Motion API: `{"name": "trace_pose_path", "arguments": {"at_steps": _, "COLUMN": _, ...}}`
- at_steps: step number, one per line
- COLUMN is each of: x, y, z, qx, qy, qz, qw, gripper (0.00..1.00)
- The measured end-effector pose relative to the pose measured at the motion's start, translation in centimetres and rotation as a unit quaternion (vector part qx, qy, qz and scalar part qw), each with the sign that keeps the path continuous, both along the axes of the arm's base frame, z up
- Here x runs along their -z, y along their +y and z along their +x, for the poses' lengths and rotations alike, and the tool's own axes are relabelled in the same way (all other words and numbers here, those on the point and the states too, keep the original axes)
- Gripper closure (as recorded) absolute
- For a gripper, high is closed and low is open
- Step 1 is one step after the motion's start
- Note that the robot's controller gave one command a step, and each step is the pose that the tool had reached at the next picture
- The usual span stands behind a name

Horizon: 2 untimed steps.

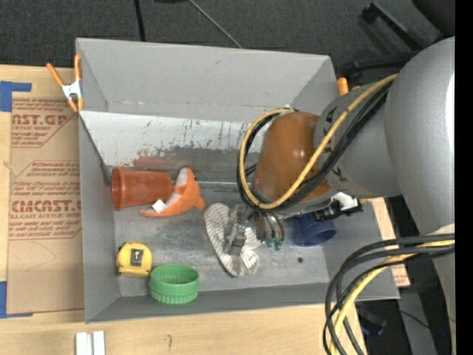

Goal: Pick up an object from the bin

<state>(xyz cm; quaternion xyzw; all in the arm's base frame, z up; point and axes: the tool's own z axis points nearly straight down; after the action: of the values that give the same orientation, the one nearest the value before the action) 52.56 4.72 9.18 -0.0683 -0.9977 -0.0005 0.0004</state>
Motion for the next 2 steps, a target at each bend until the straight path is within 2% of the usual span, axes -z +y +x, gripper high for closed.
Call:
{"name": "trace_pose_path", "arguments": {"at_steps": 1, "x": -4.5, "y": -0.8, "z": -0.8, "qx": -0.017, "qy": 0.0037, "qz": -0.001, "qw": 0.9999, "gripper": 1.00}}
{"name": "trace_pose_path", "arguments": {"at_steps": 2, "x": -10.1, "y": -1.2, "z": -0.8, "qx": -0.021, "qy": -0.0001, "qz": 0.000, "qw": 0.9998, "gripper": 1.00}}
